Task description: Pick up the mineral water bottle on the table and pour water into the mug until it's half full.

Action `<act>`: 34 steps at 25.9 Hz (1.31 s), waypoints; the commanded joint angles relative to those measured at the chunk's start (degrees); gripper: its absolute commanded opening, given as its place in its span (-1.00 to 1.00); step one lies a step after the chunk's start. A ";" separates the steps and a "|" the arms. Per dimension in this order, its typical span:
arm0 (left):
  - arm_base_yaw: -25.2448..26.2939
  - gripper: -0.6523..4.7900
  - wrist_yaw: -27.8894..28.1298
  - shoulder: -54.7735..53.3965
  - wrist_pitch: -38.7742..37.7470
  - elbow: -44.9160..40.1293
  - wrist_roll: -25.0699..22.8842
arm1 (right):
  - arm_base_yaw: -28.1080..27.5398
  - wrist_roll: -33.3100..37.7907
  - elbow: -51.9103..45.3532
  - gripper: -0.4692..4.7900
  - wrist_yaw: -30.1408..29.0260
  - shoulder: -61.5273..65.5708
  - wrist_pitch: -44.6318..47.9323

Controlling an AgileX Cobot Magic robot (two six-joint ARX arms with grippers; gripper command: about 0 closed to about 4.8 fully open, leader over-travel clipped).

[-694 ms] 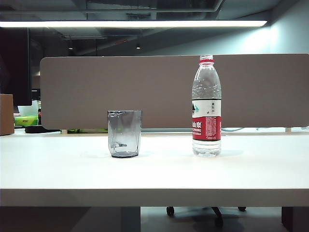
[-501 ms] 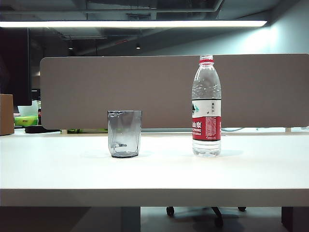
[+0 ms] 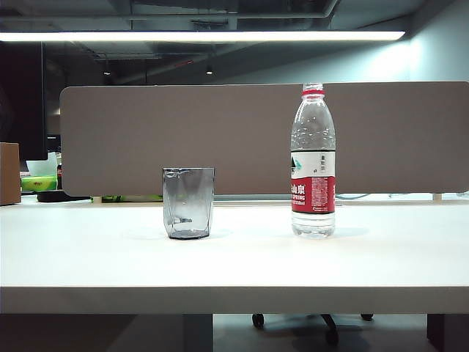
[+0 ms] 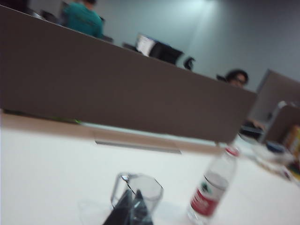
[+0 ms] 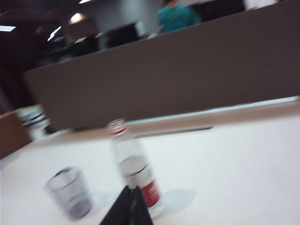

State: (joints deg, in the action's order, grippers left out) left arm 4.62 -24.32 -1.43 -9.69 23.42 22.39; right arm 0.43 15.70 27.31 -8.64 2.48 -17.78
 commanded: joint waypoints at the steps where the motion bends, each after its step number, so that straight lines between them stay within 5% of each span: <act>1: -0.04 -0.78 -4.09 -3.91 -11.89 5.95 -7.04 | 0.09 0.22 4.87 -0.70 -7.48 4.17 -8.52; 5: -0.04 -0.78 -4.98 -10.08 -17.70 9.88 -16.33 | 0.11 -4.90 7.82 -0.44 -10.58 10.32 -10.54; 7: -0.04 -0.78 -9.11 -12.26 -17.22 10.05 -18.78 | 0.15 -8.72 7.82 -0.18 -10.93 12.74 -9.44; 10: -0.04 -0.78 -10.84 -13.92 -17.51 10.05 -20.31 | 0.35 -14.27 6.88 -0.09 -8.90 16.76 -6.47; 16: -0.02 -0.78 -10.36 -13.81 -16.83 10.05 -20.48 | 3.69 -13.62 -3.96 0.62 -8.85 24.72 20.41; 18: -0.02 -0.78 -10.38 -13.81 -16.83 10.05 -20.46 | 6.12 -13.03 -7.61 0.64 -4.83 28.81 29.59; 21: -0.02 -0.78 -10.34 -13.81 -16.81 10.05 -20.46 | 12.48 -13.25 -11.56 1.00 2.21 42.32 47.19; 29: -0.02 -0.78 -9.75 -13.70 -16.81 10.05 -20.48 | 15.45 -13.73 -9.14 1.00 4.85 77.99 82.66; 34: -0.02 -0.78 -9.77 -13.70 -16.79 10.05 -20.46 | 15.78 -13.31 -2.64 1.00 3.61 93.11 91.89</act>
State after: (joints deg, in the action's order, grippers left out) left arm 4.64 -34.04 -15.14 -27.05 33.23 2.15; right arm 15.81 2.09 23.27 -4.49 93.97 70.22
